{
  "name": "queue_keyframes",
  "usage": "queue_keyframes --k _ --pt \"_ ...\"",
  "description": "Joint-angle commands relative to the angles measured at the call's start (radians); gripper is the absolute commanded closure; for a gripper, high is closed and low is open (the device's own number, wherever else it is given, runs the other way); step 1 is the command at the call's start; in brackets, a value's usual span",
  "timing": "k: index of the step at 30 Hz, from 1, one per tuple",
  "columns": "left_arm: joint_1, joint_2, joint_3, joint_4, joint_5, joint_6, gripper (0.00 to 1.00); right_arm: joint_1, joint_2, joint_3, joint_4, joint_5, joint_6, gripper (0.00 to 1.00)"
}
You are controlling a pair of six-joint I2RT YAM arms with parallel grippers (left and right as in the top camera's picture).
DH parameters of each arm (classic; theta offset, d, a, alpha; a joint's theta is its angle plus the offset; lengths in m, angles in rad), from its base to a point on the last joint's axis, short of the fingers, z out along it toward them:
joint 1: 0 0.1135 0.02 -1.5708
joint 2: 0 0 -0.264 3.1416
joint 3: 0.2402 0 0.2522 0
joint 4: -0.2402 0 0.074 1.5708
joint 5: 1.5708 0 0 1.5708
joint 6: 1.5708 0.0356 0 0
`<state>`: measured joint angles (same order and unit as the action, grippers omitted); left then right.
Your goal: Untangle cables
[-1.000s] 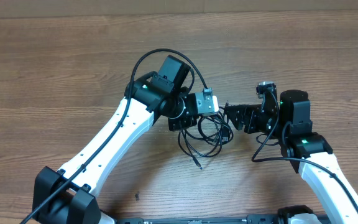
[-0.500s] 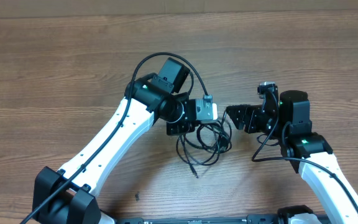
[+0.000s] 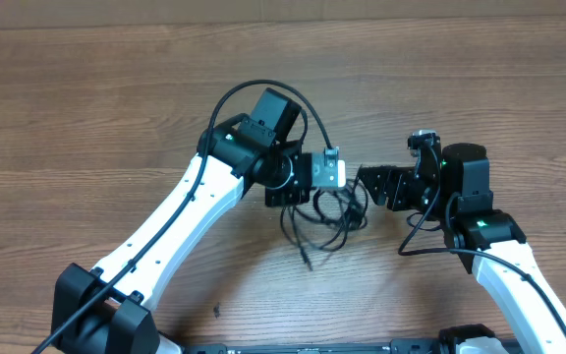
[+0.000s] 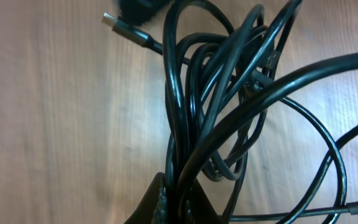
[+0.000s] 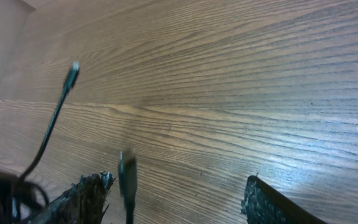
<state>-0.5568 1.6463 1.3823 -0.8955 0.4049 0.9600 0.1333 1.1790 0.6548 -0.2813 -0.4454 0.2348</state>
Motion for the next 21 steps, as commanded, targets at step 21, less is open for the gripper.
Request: queue_keyframes --k 21 --pt "-0.006 -0.025 0.023 0.282 -0.205 -0.394 0.96 0.003 -0.012 0.021 0.045 -0.208 -0.061 0.30"
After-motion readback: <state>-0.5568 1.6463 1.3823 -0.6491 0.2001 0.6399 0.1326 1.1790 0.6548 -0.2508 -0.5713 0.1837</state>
